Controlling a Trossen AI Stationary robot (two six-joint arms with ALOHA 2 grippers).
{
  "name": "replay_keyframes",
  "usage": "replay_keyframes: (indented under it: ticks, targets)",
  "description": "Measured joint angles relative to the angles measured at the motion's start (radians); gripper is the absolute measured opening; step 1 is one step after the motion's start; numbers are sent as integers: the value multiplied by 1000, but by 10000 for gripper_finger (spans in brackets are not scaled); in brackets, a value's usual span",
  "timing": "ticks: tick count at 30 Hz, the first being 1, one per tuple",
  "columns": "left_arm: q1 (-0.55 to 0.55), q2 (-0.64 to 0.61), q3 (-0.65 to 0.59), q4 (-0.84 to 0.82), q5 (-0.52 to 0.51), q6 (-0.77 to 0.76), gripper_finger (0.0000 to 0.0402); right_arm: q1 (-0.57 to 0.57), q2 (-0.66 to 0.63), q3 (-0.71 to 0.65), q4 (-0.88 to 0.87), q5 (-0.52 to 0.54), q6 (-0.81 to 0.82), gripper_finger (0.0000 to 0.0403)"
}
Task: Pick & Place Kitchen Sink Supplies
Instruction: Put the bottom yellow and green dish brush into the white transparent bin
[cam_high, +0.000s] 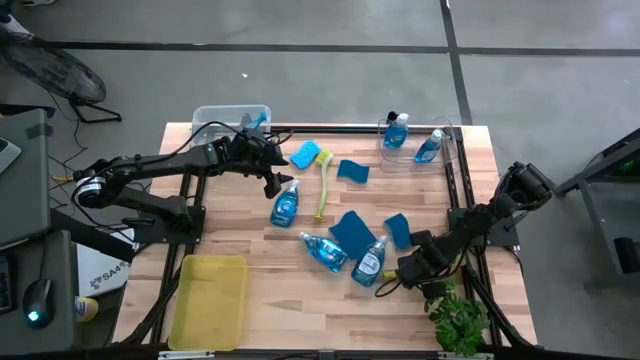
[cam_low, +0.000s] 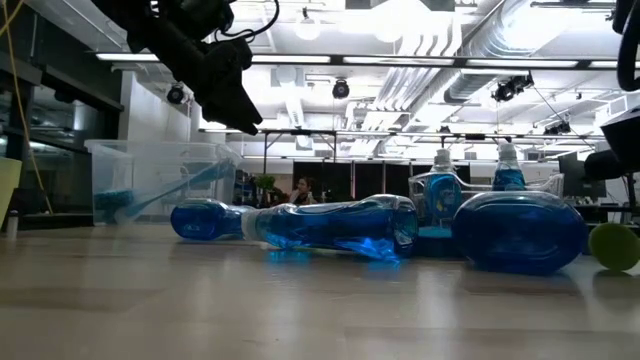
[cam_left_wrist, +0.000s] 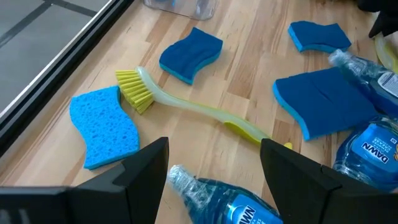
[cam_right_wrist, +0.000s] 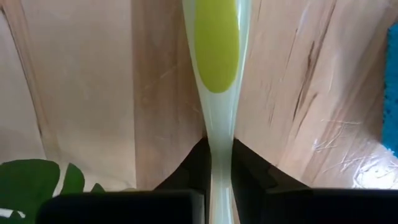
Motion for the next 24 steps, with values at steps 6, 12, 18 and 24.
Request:
replay_keyframes:
  ticks: [6,12,18,24]
  targets:
    - [0,0,0,0,0,0,248,1,4,69,-66,-8,7,30]
    - [0,0,0,1,0,0,248,1,4,141,-187,2,6,30]
    - [0,0,0,7,0,0,248,-1,3,219,-319,76,3,30]
    - [0,0,0,6,0,0,248,-45,3,285,-354,189,-46,30]
